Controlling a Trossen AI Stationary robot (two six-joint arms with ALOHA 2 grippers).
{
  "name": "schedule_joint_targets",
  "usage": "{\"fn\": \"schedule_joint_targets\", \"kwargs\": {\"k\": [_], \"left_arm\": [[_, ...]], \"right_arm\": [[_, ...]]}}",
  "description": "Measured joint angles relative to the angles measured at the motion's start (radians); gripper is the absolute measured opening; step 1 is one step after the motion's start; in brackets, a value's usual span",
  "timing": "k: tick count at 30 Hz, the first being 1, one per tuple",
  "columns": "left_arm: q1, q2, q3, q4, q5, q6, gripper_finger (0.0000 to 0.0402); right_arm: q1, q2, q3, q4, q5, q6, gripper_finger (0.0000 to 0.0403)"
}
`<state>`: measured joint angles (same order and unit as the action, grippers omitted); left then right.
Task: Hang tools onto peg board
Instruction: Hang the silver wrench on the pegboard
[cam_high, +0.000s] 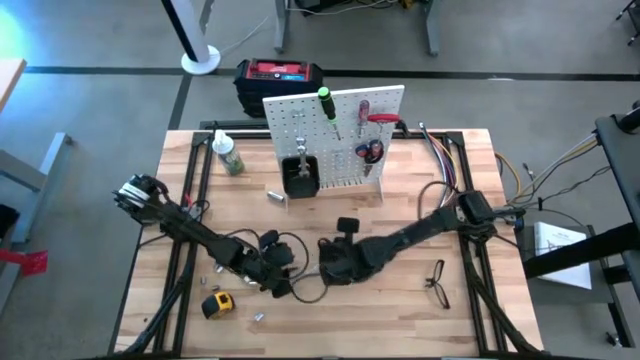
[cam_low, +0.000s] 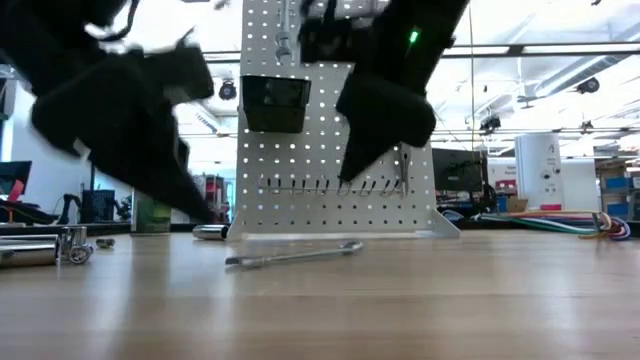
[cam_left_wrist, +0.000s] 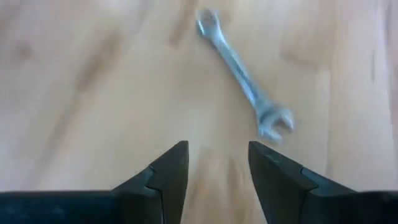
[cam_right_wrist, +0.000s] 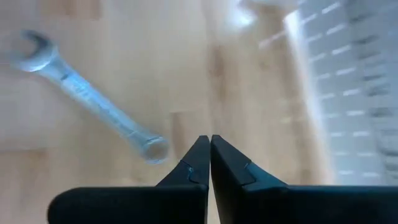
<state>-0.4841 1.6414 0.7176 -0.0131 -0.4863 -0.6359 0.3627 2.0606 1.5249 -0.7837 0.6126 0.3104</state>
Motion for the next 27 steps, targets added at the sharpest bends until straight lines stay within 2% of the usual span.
{"fn": "schedule_joint_targets", "kwargs": {"k": [3, 5, 8, 11, 16, 19, 22, 27], "left_arm": [[0.000, -0.053, -0.013, 0.008, -0.046, 0.040, 0.0157], [0.001, -0.087, -0.015, 0.016, -0.052, 0.066, 0.0157], [0.002, -0.130, -0.017, 0.021, -0.039, 0.125, 0.0157], [0.002, -0.157, -0.017, 0.022, -0.004, 0.166, 0.0157], [0.001, -0.149, -0.017, 0.055, -0.001, 0.152, 0.0157], [0.001, -0.103, -0.017, 0.100, 0.011, 0.140, 0.0157], [0.002, -0.043, -0.017, 0.120, 0.036, 0.127, 0.0157], [0.011, 0.044, -0.017, 0.148, 0.067, 0.099, 0.0157]], "right_arm": [[0.046, -0.009, -0.001, -0.010, 0.119, -0.022, 0.0001], [0.063, -0.018, 0.001, -0.001, 0.120, -0.065, 0.0001], [0.055, -0.027, 0.004, 0.020, 0.012, -0.113, 0.0001], [0.018, -0.017, 0.001, 0.058, -0.166, -0.216, 0.0000], [-0.057, 0.005, 0.001, 0.137, -0.399, -0.382, 0.0016], [-0.092, 0.022, 0.000, 0.161, -0.458, -0.456, 0.0051], [-0.108, 0.031, 0.000, 0.162, -0.465, -0.511, 0.0095], [-0.122, 0.051, -0.002, 0.164, -0.564, -0.540, 0.0153]]}}
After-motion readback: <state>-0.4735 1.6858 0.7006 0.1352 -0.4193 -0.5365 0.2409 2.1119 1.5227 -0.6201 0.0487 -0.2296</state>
